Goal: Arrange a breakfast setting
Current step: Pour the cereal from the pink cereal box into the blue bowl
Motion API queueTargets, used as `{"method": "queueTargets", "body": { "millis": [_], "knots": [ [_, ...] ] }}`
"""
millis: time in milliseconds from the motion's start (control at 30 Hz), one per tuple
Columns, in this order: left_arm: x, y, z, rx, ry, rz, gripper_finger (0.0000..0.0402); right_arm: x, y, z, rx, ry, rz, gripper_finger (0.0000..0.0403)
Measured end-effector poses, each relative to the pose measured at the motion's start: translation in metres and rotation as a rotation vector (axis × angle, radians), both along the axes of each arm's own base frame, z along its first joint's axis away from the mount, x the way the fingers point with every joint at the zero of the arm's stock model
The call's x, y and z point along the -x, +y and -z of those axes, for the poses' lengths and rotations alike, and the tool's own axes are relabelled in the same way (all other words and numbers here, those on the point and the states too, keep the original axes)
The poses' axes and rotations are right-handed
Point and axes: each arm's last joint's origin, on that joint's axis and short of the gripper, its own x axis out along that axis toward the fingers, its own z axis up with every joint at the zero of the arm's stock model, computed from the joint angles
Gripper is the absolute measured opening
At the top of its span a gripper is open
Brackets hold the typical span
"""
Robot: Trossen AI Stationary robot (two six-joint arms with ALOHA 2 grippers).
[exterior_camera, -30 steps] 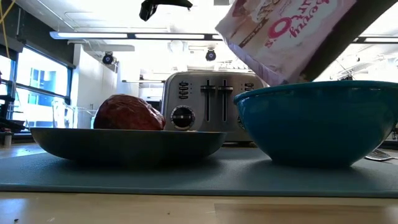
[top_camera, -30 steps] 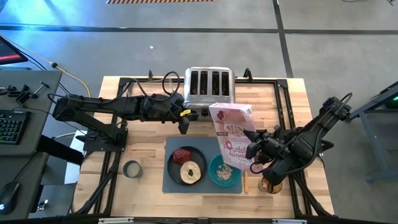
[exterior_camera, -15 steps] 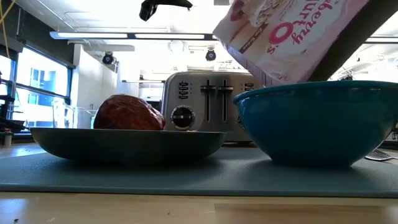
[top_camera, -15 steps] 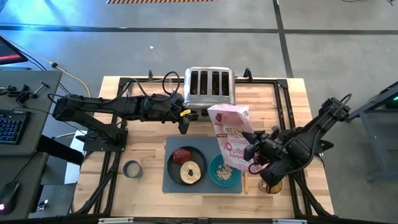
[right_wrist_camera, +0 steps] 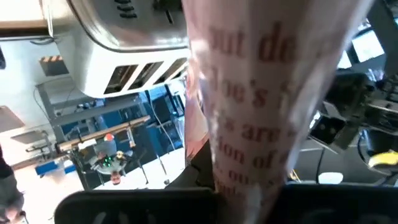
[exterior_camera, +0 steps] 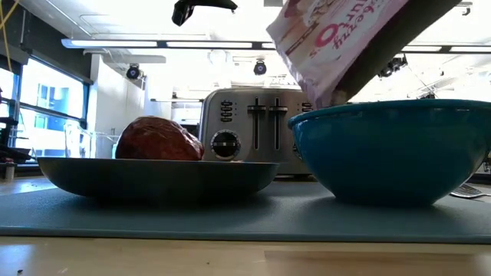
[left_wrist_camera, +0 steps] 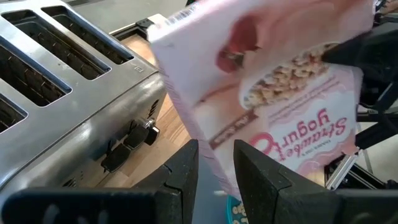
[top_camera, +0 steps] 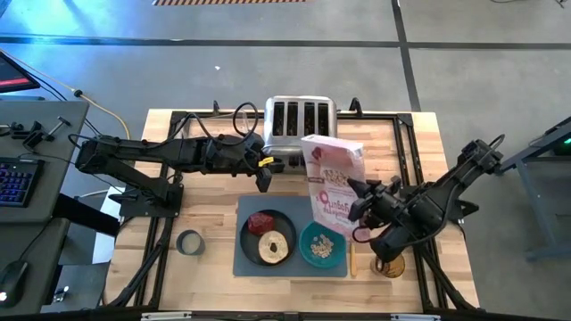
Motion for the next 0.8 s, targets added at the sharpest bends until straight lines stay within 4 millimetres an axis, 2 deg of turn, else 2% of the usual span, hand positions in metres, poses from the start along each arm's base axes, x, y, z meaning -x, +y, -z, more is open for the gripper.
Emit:
{"method": "queueTargets", "body": {
  "millis": [367, 800],
  "knots": [
    [0.0, 0.0001, 0.0, 0.0, 0.0, 0.0, 0.009, 0.0029, 0.0063, 0.0014, -0.064, 0.016, -0.03, 0.0],
    [0.0, 0.0001, 0.0, 0.0, 0.0, 0.0, 0.009, 0.0037, 0.0071, 0.0006, -0.012, 0.026, -0.045, 0.0]
  ]
}}
